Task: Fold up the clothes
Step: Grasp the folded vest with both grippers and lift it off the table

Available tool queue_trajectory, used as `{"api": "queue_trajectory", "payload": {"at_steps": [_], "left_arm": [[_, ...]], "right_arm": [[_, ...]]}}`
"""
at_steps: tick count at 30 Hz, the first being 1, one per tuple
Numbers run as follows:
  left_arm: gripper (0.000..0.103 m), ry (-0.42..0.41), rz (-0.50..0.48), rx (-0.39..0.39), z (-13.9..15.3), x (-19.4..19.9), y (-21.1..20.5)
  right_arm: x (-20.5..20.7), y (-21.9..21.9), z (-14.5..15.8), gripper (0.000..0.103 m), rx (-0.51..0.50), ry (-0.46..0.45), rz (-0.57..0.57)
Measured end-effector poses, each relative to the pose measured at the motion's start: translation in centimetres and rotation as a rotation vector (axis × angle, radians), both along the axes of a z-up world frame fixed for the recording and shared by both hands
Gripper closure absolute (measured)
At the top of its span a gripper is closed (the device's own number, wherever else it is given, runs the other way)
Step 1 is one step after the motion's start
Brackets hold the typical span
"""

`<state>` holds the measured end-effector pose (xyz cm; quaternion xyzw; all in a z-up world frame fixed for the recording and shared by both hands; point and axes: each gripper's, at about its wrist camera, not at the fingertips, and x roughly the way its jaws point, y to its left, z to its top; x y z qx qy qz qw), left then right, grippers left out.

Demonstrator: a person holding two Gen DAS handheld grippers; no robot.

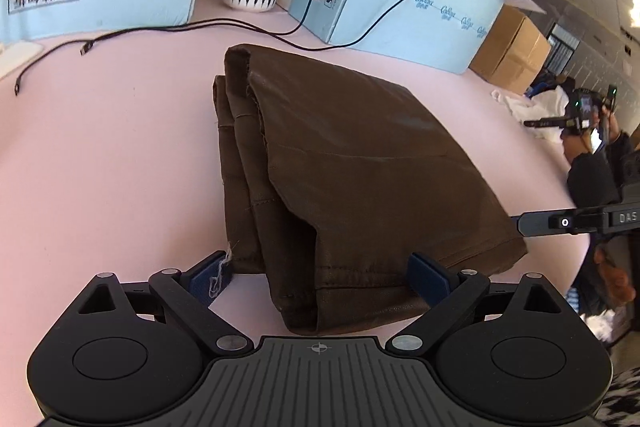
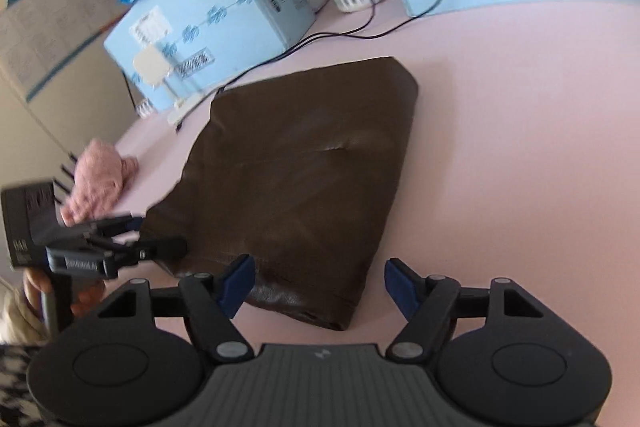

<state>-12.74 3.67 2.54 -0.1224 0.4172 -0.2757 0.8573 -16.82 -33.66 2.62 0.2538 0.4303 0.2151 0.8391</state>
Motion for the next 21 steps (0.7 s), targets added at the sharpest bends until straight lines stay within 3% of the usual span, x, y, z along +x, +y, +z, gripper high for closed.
{"api": "queue_trajectory", "payload": {"at_steps": [4, 8, 14, 16, 21], "left_arm": [[0.006, 0.138, -0.002, -0.165, -0.6, 2.2, 2.1], [0.001, 0.232, -0.054, -0.274, -1.6, 4.5, 2.3], [0.001, 0.205, -0.112, -0.207, -1.3, 5.7, -1.1], [0.001, 0.18, -0.108, -0.17, -1.1, 5.7, -2.2], [0.001, 0.148, -0.082, -0.176, -1.2, 5.7, -2.9]], "right_arm": [[1.5, -3.0, -2.5, 0.028, 0.226, 0.099, -0.049], [3.4, -2.6, -3.2, 0.025, 0.29, 0.14, -0.046], [5.6, 1.6, -2.9, 0.002, 0.225, 0.097, 0.047], [6.0, 2.4, -2.8, 0.0, 0.21, 0.08, 0.055], [6.6, 3.7, -2.8, 0.002, 0.198, 0.047, 0.046]]}}
